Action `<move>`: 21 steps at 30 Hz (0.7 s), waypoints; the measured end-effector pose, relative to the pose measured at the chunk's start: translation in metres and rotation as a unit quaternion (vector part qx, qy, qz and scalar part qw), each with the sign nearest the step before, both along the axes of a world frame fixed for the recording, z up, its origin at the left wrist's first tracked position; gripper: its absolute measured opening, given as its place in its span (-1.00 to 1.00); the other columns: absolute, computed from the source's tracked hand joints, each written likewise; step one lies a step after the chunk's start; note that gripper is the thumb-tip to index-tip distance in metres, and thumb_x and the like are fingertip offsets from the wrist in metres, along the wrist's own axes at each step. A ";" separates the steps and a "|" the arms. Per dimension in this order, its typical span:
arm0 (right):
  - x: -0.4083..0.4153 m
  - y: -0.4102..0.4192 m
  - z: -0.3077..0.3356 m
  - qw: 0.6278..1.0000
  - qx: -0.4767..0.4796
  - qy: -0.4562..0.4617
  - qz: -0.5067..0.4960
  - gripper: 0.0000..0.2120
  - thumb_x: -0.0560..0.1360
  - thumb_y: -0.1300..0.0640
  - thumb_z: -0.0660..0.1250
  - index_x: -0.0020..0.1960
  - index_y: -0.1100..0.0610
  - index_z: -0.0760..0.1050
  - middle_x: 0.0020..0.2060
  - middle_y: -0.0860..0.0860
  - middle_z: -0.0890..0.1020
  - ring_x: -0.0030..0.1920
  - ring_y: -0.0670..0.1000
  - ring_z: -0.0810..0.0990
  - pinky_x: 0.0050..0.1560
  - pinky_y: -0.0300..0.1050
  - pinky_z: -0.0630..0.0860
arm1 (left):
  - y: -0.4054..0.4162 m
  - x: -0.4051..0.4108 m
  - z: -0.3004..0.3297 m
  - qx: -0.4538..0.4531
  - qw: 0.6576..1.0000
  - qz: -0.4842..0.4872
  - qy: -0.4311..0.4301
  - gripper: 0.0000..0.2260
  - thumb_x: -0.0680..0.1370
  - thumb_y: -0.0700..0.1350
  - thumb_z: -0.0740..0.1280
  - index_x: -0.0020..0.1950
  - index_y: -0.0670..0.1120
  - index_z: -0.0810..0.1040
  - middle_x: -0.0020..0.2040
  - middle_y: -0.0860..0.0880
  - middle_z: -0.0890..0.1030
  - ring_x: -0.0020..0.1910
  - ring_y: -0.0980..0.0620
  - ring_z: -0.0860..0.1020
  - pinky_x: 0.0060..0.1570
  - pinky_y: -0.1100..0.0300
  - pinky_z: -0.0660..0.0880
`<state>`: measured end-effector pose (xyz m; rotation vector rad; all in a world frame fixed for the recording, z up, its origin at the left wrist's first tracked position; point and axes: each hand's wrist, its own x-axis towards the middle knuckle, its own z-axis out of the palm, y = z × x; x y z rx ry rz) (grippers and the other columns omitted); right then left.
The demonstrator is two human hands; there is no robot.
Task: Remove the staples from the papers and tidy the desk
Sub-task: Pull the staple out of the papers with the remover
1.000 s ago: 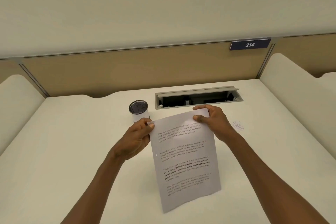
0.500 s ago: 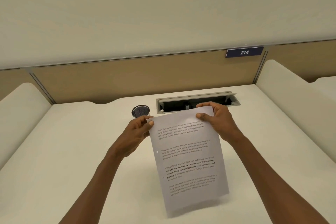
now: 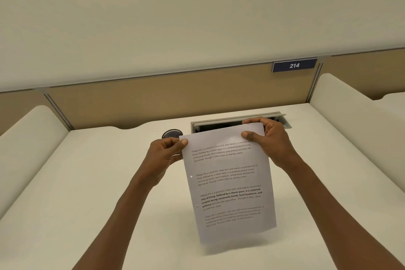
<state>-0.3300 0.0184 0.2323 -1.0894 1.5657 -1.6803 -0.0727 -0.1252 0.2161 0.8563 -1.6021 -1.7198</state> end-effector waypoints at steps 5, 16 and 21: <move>-0.004 -0.001 0.003 1.000 -0.017 -0.012 -0.006 -0.73 0.38 0.29 0.50 0.07 0.19 0.60 -0.10 0.09 0.69 -0.21 0.03 0.69 -0.22 -0.09 0.65 | 0.001 0.001 0.007 0.024 0.998 -0.022 0.055 -0.80 0.55 -0.12 0.34 -0.01 -0.25 0.65 0.04 -0.14 0.70 -0.03 -0.03 0.66 -0.01 0.15 0.60; -0.007 -0.003 0.003 1.000 -0.015 -0.009 -0.011 -0.73 0.38 0.29 0.50 0.07 0.19 0.60 -0.09 0.13 0.69 -0.21 0.04 0.68 -0.18 -0.03 0.67 | 0.001 0.001 0.007 0.020 0.998 -0.044 0.048 -0.71 0.54 -0.08 0.32 0.08 -0.29 0.60 0.06 -0.18 0.66 -0.02 -0.04 0.62 -0.01 0.15 0.59; -0.007 -0.003 0.003 1.000 -0.015 -0.013 -0.013 -0.72 0.38 0.29 0.50 0.08 0.18 0.60 -0.11 0.10 0.69 -0.23 0.01 0.67 -0.20 -0.08 0.66 | 0.003 -0.002 0.009 0.018 0.998 -0.033 0.047 -0.74 0.54 -0.06 0.33 0.06 -0.25 0.60 0.00 -0.12 0.67 -0.05 -0.01 0.62 -0.03 0.16 0.59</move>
